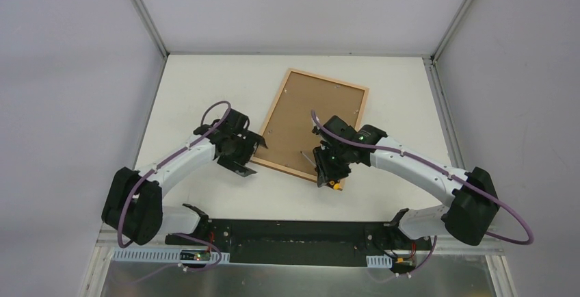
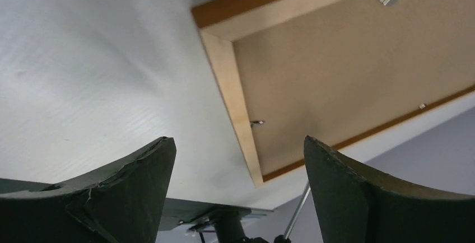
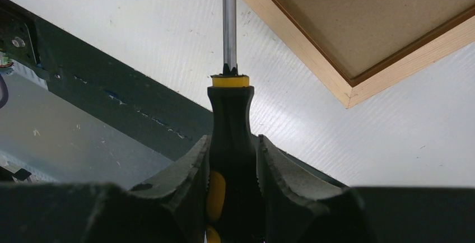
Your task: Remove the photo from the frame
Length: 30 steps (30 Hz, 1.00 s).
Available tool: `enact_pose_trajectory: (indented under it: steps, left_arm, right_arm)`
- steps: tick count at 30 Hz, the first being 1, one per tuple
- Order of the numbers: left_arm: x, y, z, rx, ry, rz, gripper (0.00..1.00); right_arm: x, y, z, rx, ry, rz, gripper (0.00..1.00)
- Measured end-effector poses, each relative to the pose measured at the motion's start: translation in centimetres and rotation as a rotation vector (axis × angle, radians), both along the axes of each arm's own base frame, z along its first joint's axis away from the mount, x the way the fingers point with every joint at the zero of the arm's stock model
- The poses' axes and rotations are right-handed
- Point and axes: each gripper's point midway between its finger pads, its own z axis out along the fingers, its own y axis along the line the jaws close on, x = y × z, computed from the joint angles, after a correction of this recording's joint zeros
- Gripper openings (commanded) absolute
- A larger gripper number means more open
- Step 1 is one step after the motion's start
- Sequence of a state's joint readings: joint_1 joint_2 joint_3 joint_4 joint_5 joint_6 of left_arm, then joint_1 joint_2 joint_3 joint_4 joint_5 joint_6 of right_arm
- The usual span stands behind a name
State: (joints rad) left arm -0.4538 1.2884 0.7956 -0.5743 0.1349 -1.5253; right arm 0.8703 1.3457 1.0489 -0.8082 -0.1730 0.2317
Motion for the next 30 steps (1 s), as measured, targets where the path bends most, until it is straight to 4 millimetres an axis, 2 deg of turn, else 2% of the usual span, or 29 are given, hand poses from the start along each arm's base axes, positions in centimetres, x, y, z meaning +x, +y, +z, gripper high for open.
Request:
enact_pose_trajectory:
  steps: [4,6,9,11,15,23,26,30]
  left_arm:
    - [0.9,-2.9,0.1,-0.063,-0.032,0.026,0.81]
    - [0.4,-4.2,-0.5,-0.080,-0.018,0.038,0.77]
    - [-0.7,-5.1,-1.8,-0.086,0.024,0.066,0.72]
    - [-1.0,-5.3,-2.3,-0.081,0.043,0.082,0.67]
    - [-0.4,-5.2,-3.1,-0.067,0.042,0.125,0.55]
    - [0.2,-5.2,-5.1,-0.045,0.052,0.147,0.40]
    - [0.1,-5.2,-5.4,-0.051,0.043,0.143,0.24]
    - [0.5,-5.1,-5.5,-0.042,0.003,0.086,0.09]
  right_arm:
    - [0.0,0.0,0.0,0.001,-0.001,0.000,0.00]
    - [0.0,0.0,0.0,0.001,-0.001,-0.001,0.00]
    - [0.0,0.0,-0.2,0.000,-0.002,-0.002,0.00]
    - [-0.2,-0.2,-0.4,-0.005,0.003,-0.003,0.00]
    - [-0.2,-0.3,-0.6,-0.008,0.007,-0.004,0.00]
    - [-0.3,-0.3,-0.6,-0.009,0.007,-0.003,0.00]
    - [-0.3,-0.3,-0.7,-0.009,0.007,-0.001,0.00]
    - [-0.4,-0.3,-0.7,-0.010,0.008,0.019,0.00]
